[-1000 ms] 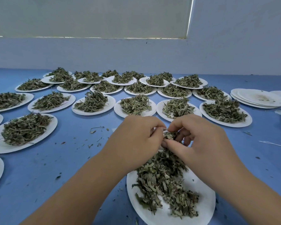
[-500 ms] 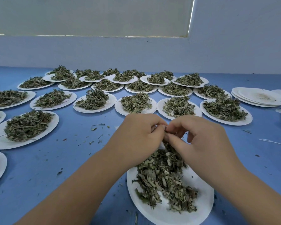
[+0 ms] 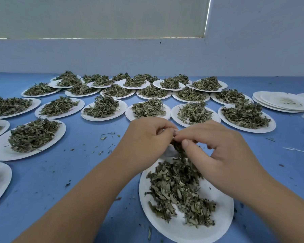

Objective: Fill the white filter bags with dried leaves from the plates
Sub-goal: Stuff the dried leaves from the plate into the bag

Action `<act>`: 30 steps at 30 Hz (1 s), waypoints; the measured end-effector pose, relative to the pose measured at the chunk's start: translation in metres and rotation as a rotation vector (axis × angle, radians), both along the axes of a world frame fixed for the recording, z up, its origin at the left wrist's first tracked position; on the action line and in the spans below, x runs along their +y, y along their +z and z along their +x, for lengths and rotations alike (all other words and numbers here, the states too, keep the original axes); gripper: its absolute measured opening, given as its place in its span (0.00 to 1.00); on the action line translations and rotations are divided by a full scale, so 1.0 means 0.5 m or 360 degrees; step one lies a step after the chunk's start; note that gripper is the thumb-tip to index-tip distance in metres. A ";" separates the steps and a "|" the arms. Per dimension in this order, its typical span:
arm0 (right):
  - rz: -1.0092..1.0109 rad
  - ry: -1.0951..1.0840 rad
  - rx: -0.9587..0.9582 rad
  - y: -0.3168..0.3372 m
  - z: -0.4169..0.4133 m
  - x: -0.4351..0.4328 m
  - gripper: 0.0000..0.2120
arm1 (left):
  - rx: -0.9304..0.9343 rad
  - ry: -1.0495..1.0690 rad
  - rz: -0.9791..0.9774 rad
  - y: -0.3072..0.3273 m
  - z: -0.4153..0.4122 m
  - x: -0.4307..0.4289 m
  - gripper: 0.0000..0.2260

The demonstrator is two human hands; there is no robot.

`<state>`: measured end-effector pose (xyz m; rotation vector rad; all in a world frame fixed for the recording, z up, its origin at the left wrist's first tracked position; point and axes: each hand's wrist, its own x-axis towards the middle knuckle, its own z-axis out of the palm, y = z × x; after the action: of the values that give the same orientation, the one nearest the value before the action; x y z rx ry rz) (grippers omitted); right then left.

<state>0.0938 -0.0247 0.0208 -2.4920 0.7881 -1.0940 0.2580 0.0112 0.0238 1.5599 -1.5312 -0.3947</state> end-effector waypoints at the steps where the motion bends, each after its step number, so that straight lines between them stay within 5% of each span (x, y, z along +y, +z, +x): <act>1: 0.0019 -0.0016 -0.0025 0.003 -0.003 0.000 0.07 | 0.0024 0.0008 0.0002 -0.001 0.002 -0.001 0.11; 3: 0.0070 -0.0094 -0.0035 0.008 -0.011 -0.002 0.02 | 0.0073 0.0026 0.0010 -0.001 0.004 -0.003 0.11; 7: 0.0253 -0.0168 0.0139 0.005 -0.019 0.003 0.24 | 0.0128 0.0050 0.0013 -0.002 0.007 -0.008 0.10; 10: 0.0376 -0.0204 0.0293 -0.004 -0.008 0.008 0.29 | 0.0178 0.0054 0.0019 -0.004 0.010 -0.008 0.09; 20: 0.0291 -0.0271 -0.0033 -0.023 0.011 0.017 0.18 | 0.0496 -0.0001 0.0075 0.004 0.000 0.001 0.08; 30: 0.0053 -0.0190 -0.0178 -0.017 0.003 0.007 0.11 | 0.0135 0.0062 0.0008 0.001 -0.004 -0.001 0.10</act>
<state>0.0952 -0.0211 0.0124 -2.3596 0.9239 -1.2377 0.2559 0.0106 0.0241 1.5550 -1.4340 -0.4378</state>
